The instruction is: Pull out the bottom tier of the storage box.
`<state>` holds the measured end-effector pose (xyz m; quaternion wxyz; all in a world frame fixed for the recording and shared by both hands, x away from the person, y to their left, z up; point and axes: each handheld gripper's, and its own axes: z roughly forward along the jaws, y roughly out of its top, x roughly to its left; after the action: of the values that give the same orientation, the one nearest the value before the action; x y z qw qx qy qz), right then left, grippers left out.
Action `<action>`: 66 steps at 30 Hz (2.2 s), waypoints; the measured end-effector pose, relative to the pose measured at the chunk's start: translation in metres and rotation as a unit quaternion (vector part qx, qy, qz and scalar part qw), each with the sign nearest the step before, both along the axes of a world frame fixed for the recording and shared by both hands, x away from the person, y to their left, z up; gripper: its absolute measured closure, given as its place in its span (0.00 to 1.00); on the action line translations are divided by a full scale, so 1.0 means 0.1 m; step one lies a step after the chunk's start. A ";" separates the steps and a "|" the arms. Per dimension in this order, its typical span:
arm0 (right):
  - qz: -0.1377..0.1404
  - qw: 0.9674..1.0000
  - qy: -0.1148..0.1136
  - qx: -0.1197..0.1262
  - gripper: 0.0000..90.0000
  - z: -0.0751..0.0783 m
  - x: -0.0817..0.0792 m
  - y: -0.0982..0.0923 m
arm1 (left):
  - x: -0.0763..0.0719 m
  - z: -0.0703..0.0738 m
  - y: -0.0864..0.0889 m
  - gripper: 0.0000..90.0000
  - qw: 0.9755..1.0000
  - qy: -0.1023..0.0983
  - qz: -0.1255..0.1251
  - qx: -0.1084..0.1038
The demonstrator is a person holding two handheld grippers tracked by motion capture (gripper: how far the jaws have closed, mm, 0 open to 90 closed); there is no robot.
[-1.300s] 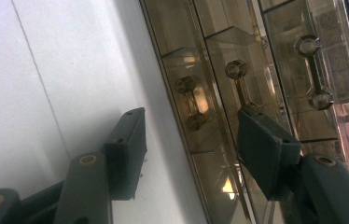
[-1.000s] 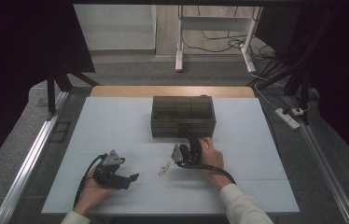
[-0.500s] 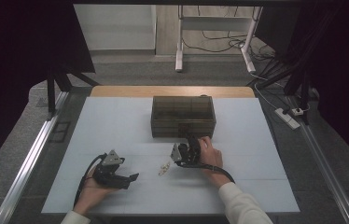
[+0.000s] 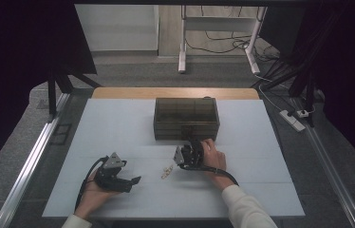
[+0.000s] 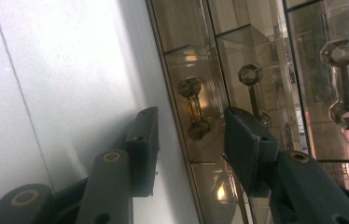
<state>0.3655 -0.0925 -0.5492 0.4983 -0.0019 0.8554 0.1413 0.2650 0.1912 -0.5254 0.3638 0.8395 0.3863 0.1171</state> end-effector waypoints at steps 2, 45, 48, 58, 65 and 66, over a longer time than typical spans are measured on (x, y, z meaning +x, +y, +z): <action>0.001 1.000 -0.003 -0.004 0.63 0.00 0.00 0.00 | 0.00 0.00 0.00 0.17 1.000 0.000 0.000 0.001; 0.006 0.998 -0.048 -0.034 0.87 -0.10 0.07 0.02 | -0.01 0.00 0.03 0.17 1.000 -0.001 0.007 -0.001; 0.007 0.999 -0.026 -0.041 0.88 -0.08 0.07 0.02 | -0.01 0.00 0.03 0.17 1.000 0.000 0.009 -0.001; 0.002 0.998 -0.051 -0.038 0.88 -0.10 0.05 0.02 | -0.01 0.00 0.04 0.17 1.000 -0.001 0.007 0.001; 0.005 0.998 -0.056 -0.040 0.89 -0.09 0.04 0.02 | -0.02 0.00 0.04 0.17 1.000 -0.002 0.009 -0.001; 0.006 0.998 -0.057 -0.040 0.89 -0.09 0.04 0.02 | -0.02 0.01 0.04 0.17 1.000 -0.002 0.009 -0.001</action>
<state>0.3694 -0.0907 -0.5584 0.5451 -0.0348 0.8304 0.1098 0.2630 0.1952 -0.5248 0.3645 0.8351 0.3936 0.1221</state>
